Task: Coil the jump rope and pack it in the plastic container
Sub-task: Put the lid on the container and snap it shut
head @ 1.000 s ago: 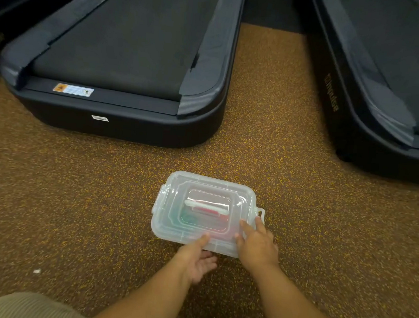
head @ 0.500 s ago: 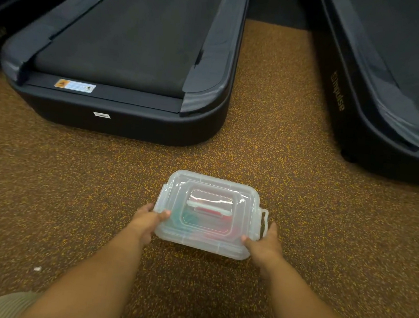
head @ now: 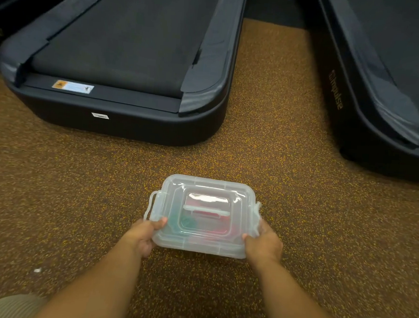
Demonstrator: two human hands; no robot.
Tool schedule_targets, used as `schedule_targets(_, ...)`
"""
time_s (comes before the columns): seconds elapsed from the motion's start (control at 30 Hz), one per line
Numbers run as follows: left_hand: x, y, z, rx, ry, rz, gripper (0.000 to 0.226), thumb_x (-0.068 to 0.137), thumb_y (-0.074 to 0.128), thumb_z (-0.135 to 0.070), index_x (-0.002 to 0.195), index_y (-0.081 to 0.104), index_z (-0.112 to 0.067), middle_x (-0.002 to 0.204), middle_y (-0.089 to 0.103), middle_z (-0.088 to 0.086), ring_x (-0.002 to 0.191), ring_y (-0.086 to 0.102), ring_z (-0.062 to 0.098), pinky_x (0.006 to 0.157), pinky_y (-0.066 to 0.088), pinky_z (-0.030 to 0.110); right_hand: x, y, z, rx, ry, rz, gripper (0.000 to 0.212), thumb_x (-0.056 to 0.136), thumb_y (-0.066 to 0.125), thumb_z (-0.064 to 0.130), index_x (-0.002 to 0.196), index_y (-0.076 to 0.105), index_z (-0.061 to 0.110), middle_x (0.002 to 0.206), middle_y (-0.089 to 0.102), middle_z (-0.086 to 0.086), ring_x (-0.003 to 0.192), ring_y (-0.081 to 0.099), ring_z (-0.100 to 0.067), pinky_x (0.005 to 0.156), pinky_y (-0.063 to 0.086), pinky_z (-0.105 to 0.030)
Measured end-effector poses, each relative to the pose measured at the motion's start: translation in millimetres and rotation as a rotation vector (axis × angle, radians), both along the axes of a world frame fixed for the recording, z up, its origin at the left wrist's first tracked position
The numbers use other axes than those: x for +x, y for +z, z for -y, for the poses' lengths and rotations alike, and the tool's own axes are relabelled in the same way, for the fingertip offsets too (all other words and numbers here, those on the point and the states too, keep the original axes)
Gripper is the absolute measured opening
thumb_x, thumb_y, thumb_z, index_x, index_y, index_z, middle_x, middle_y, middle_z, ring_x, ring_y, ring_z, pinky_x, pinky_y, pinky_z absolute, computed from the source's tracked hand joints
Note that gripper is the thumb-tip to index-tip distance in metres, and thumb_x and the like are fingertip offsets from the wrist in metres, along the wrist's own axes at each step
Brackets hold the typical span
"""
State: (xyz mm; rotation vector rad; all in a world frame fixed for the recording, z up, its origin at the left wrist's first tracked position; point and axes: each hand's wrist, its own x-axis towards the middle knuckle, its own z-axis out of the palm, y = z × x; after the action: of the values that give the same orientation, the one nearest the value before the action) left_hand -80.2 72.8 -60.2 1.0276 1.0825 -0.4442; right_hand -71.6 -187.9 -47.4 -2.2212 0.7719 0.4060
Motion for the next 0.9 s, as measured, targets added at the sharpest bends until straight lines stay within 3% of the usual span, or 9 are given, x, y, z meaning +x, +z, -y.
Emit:
schedule_targets(0.07,1.1,-4.9,-0.9,0.030,0.059,0.020,0.073,0.073,0.072,-0.001,0.138,0.039,-0.008,0.120,0.062,0.028,0.089,0.070,0.039,0.071,0.059,0.054,-0.1,-0.2,-0.4,-0.001,-0.017,0.003,0.065,0.085,0.069,0.016,0.144,0.042,0.023,0.134,0.059,-0.007,0.117,0.057,-0.030,0.102,0.045,-0.041)
schedule_targets(0.17,0.3,3.4,5.6,0.150,0.035,0.059,0.080,0.072,0.074,-0.001,0.142,0.037,-0.012,0.128,0.058,0.019,0.096,0.066,0.036,0.084,0.056,0.054,1.9,0.9,1.7,0.004,-0.012,0.006,0.066,0.084,0.070,0.015,0.143,0.042,0.020,0.135,0.059,-0.004,0.119,0.057,-0.028,0.103,0.043,-0.039)
schedule_targets(0.23,-2.7,10.3,12.2,0.267,-0.009,0.080,0.065,0.082,0.069,0.000,0.139,0.039,-0.010,0.126,0.056,0.012,0.099,0.060,0.031,0.090,0.053,0.050,2.0,2.5,2.5,-0.002,0.002,-0.002,0.067,0.084,0.071,0.016,0.144,0.042,0.019,0.136,0.059,-0.003,0.120,0.056,-0.028,0.104,0.043,-0.039)
schedule_targets(0.33,-4.9,12.5,18.4,0.351,-0.033,0.114,0.060,0.088,0.064,-0.004,0.142,0.038,-0.011,0.132,0.054,0.016,0.099,0.055,0.028,0.094,0.048,0.048,1.3,3.7,2.8,-0.009,0.044,-0.002,0.067,0.084,0.071,0.017,0.143,0.041,0.018,0.134,0.059,-0.006,0.121,0.056,-0.030,0.104,0.043,-0.041)
schedule_targets(0.53,-9.8,13.9,25.8,0.495,-0.102,0.185,0.042,0.092,0.060,-0.005,0.133,0.050,-0.008,0.113,0.057,0.007,0.093,0.053,0.024,0.083,0.045,0.035,1.0,0.9,2.5,-0.043,0.091,-0.002,0.067,0.082,0.071,0.021,0.143,0.044,0.021,0.129,0.063,-0.006,0.116,0.058,-0.030,0.101,0.047,-0.043)
schedule_targets(0.7,-8.1,12.8,26.7,0.626,-0.169,0.133,0.038,0.091,0.062,-0.012,0.129,0.056,-0.011,0.122,0.061,0.014,0.103,0.058,0.030,0.101,0.046,0.047,1.6,1.9,2.5,-0.073,0.112,-0.006,0.063,0.082,0.071,0.023,0.140,0.047,0.021,0.122,0.065,-0.005,0.111,0.059,-0.029,0.098,0.049,-0.041)
schedule_targets(0.9,-6.7,7.4,30.8,0.857,-0.410,0.064,0.051,0.098,0.050,-0.023,0.147,0.038,-0.015,0.130,0.055,0.019,0.120,0.052,0.039,0.103,0.043,0.051,2.2,2.6,2.2,-0.088,0.128,-0.007,0.062,0.082,0.071,0.023,0.140,0.048,0.020,0.124,0.065,-0.005,0.113,0.059,-0.029,0.099,0.049,-0.041)
